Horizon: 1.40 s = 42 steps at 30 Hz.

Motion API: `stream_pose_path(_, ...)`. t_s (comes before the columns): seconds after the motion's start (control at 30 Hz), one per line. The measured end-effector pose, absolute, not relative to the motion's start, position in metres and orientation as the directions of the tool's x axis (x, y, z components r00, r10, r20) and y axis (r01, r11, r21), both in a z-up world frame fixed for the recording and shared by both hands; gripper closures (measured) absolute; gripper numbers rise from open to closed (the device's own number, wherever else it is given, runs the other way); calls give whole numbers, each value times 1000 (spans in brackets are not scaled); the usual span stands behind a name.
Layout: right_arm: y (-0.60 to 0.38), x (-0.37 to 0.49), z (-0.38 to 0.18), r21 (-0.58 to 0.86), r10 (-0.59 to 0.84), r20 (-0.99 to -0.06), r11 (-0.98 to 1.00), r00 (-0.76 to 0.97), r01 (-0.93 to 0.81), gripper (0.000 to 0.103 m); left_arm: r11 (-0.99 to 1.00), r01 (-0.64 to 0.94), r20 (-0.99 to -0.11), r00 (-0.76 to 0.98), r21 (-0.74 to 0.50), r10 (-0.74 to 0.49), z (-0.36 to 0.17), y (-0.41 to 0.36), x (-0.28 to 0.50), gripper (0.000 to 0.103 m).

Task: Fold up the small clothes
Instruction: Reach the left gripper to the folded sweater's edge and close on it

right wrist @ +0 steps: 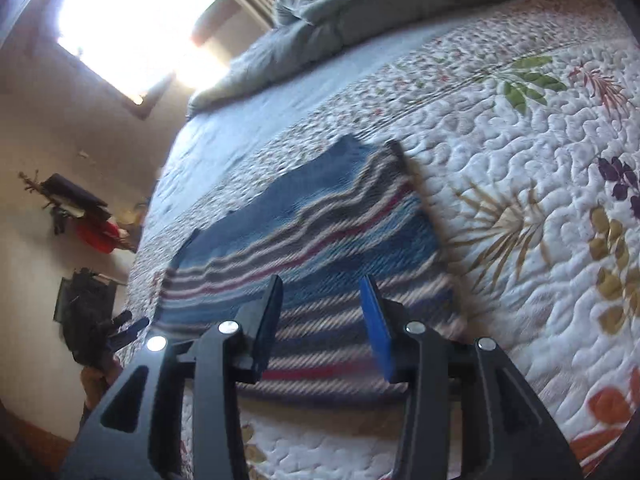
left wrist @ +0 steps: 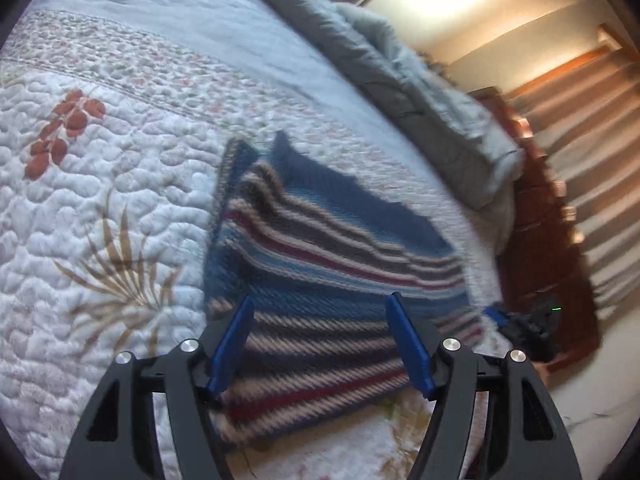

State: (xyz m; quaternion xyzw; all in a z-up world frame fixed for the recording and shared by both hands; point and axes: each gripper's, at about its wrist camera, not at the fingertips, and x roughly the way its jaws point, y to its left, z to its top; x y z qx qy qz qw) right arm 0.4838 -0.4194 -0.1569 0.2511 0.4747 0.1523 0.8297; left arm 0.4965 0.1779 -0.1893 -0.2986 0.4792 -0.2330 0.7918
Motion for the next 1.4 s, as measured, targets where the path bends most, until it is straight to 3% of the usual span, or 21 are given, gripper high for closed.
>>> stream_pose_path(0.1,-421,465,-181,536,457,-748,844,481,31,65,687,125,-592,412,-716,-693,-188,180,465,34)
stream_pose_path(0.2,-439,460,-209,535,427,-771,837,472,116,93,735,104,-663,360,-670,-656,-210,174,444,35)
stream_pose_path(0.23,-443,462,-213,547,435,-770,827,467,132,94,741,89,-676,349,-666,-649,-220,175,444,39)
stream_pose_path(0.27,-444,462,-212,554,439,-767,821,467,137,92,733,67,-673,347,-677,-653,-228,179,445,43)
stream_pose_path(0.3,-441,461,-207,553,436,-767,822,470,139,80,719,49,-663,348,-693,-663,-233,183,447,43)
stream_pose_path(0.33,-434,458,-197,546,429,-766,827,478,134,61,696,29,-646,348,-717,-680,-236,188,448,44)
stream_pose_path(0.4,-399,444,-167,464,376,-779,884,502,59,43,689,34,-636,355,-724,-685,-225,190,447,41)
stream_pose_path(0.47,-342,428,-147,296,296,-813,952,501,-81,37,713,100,-634,384,-694,-671,-199,190,444,18)
stream_pose_path(0.53,-273,406,-140,97,205,-838,968,506,-232,20,757,136,-650,431,-639,-626,-174,195,445,7)
stream_pose_path(0.63,-170,371,-148,-178,98,-822,891,561,-418,19,774,98,-671,439,-625,-597,-162,217,467,4)
stream_pose_path(0.7,-120,357,-156,-271,81,-805,832,588,-484,19,763,37,-690,399,-646,-604,-170,232,491,4)
stream_pose_path(1.03,-7,347,-181,-405,123,-754,685,645,-605,21,806,6,-781,243,-593,-576,-220,219,555,4)
stream_pose_path(1.23,9,360,-197,-408,131,-754,675,644,-615,22,803,46,-784,190,-595,-592,-239,198,585,4)
stream_pose_path(1.4,33,356,-211,-489,108,-729,609,676,-625,22,802,53,-783,185,-595,-594,-246,190,606,4)
